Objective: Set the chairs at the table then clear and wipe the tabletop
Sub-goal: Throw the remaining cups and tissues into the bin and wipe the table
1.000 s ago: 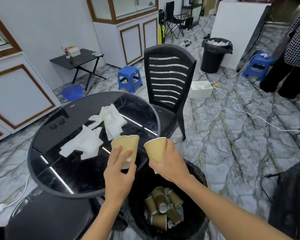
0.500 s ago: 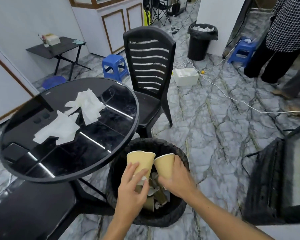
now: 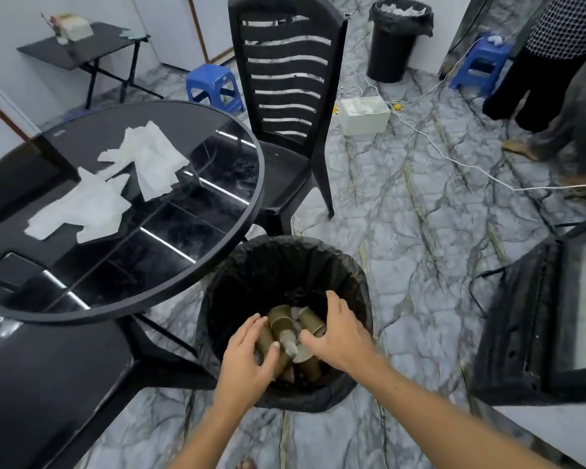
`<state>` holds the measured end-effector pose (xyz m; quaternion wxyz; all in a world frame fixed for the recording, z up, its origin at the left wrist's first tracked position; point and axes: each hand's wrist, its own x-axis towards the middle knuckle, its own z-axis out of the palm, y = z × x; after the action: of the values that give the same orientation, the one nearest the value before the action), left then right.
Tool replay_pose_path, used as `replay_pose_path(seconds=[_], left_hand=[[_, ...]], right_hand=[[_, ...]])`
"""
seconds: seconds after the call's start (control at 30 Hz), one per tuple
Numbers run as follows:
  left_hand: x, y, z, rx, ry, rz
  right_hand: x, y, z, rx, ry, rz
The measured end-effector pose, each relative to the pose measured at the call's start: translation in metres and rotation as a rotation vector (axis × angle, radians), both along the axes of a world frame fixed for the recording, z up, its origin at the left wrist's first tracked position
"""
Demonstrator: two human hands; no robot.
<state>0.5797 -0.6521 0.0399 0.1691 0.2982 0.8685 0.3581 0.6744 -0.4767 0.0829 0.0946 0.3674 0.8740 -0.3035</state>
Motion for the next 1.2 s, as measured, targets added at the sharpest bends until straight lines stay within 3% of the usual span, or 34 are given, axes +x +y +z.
replay_pose_path(seconds=[0.33,0.7,1.0,1.2], left_hand=[[-0.017,-0.012,0.022,0.003,-0.093,-0.011],[-0.043,-0.048,0.097,0.096,0.001,-0.001],[-0.131,-0.083,0.163,0.201,0.163,0.248],[-0.213,-0.095,0.163,0.082,0.224,0.274]], right_hand=[[-0.017,-0.003,0.011,0.053,0.042,0.035],[-0.087,-0.006,0.077,0.168,0.326,0.161],[-0.186,-0.012,0.109,0.334,0.466,0.330],[-0.270,-0.019,0.109,0.317,0.440,0.373]])
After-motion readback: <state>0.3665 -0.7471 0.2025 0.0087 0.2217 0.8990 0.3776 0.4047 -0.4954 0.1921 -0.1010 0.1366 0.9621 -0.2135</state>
